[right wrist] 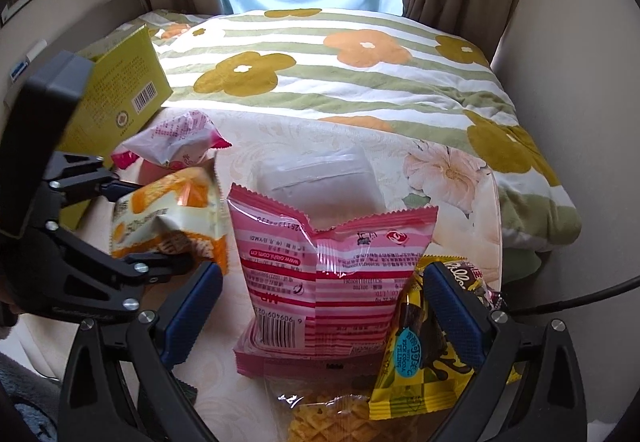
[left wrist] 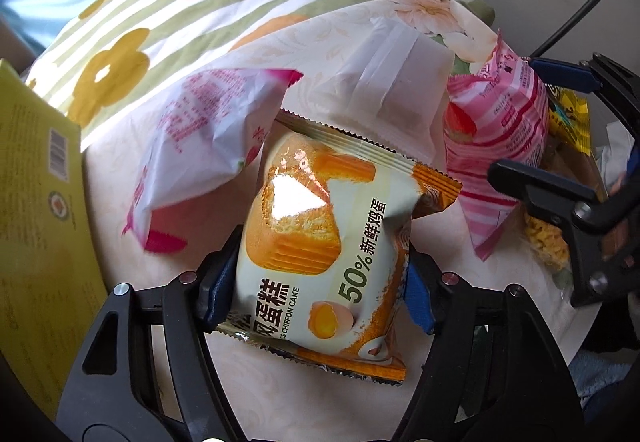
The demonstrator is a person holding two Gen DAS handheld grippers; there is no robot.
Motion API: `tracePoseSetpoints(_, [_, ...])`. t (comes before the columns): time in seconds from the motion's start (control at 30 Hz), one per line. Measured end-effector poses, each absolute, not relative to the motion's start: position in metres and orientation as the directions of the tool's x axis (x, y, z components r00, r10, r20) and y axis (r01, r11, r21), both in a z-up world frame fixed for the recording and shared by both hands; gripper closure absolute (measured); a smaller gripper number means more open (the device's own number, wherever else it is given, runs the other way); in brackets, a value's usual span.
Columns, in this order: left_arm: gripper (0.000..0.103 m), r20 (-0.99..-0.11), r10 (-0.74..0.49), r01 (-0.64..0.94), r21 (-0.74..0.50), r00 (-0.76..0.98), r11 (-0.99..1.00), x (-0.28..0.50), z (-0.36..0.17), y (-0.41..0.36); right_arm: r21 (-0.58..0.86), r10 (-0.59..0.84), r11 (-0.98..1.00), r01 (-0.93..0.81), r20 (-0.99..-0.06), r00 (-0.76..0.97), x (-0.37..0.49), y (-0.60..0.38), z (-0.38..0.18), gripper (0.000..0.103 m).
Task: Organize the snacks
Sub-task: 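Return to the pile and grasp the cream cake pack with the left gripper, then lift the cream cake pack with the left gripper while the right grasps the pink bag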
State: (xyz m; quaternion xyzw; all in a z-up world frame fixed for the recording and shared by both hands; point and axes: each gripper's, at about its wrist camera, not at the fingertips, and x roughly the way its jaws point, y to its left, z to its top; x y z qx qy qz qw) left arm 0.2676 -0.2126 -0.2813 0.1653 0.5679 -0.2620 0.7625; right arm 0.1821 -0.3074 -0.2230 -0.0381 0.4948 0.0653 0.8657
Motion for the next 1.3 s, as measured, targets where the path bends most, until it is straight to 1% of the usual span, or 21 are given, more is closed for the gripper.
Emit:
tracePoseSetpoints(0.07, [0.037,-0.953,-0.208,0.581,-0.044,0.219,0.813,0.265,-0.281,-0.210,-0.022,0.063,0.986,-0.163,-0.863,0.501,0.182,-0.304,-0.225,0.007])
tracePoseSetpoints(0.13, [0.037,-0.954,-0.207,0.573,-0.047,0.217,0.818,0.262,-0.281,-0.207,-0.039,0.057,0.982,-0.182,-0.867,0.494,0.182,-0.300,-0.228,0.022])
tracePoseSetpoints(0.17, [0.037,-0.954,-0.207,0.567,-0.050,0.217,0.822,0.260,-0.280,-0.205,-0.036,0.064,0.980,-0.195,-0.873,0.483,0.183,-0.298,-0.231,0.025])
tracePoseSetpoints(0.2, [0.037,-0.954,-0.206,0.563,-0.050,0.217,0.825,0.258,-0.280,-0.204,-0.026,0.075,0.979,-0.204,-0.877,0.474,0.183,-0.298,-0.233,0.033])
tracePoseSetpoints(0.4, [0.037,-0.953,-0.202,0.538,-0.051,0.226,0.841,0.247,-0.275,-0.201,-0.032,0.073,0.977,-0.210,-0.877,0.474,0.180,-0.297,-0.235,0.042])
tracePoseSetpoints(0.63, [0.037,-0.945,-0.202,0.512,-0.043,0.258,0.858,0.231,-0.260,-0.202,0.037,0.141,0.977,-0.212,-0.853,0.502,0.168,-0.302,-0.217,0.043])
tracePoseSetpoints(0.83, [0.037,-0.927,-0.207,0.453,-0.045,0.314,0.890,0.213,-0.234,-0.198,0.102,0.203,0.972,-0.213,-0.822,0.532,0.157,-0.307,-0.192,0.043])
tracePoseSetpoints(1.07, [0.037,-0.894,-0.200,0.332,-0.062,0.402,0.941,0.196,-0.191,-0.176,0.156,0.285,0.951,-0.267,-0.779,0.559,0.148,-0.302,-0.154,0.043])
tracePoseSetpoints(1.3, [0.037,-0.844,-0.183,0.230,-0.073,0.505,0.970,0.192,-0.142,-0.131,0.152,0.332,0.931,-0.333,-0.734,0.592,0.148,-0.280,-0.113,0.042])
